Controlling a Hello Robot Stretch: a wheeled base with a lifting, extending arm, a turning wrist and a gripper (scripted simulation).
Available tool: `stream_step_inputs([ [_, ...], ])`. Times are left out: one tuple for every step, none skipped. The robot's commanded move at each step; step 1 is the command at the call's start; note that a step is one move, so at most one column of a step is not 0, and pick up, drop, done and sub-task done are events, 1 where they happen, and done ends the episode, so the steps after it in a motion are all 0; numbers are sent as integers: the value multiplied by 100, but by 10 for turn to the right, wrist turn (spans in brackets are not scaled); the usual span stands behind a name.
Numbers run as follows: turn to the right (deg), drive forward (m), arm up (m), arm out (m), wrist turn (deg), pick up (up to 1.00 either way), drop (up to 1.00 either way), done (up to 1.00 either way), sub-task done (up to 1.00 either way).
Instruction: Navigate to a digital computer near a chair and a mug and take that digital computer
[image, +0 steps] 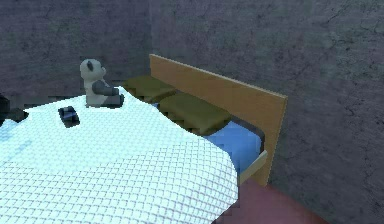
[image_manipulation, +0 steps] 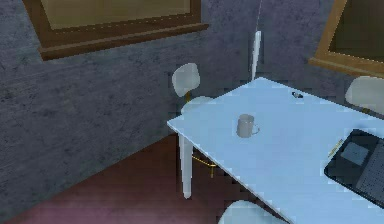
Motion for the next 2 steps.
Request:
stream_step_inputs([
  [450, 0, 0, 0, 0, 0, 0, 0, 0],
  [-450, 0, 0, 0, 0, 0, 0, 0, 0],
])
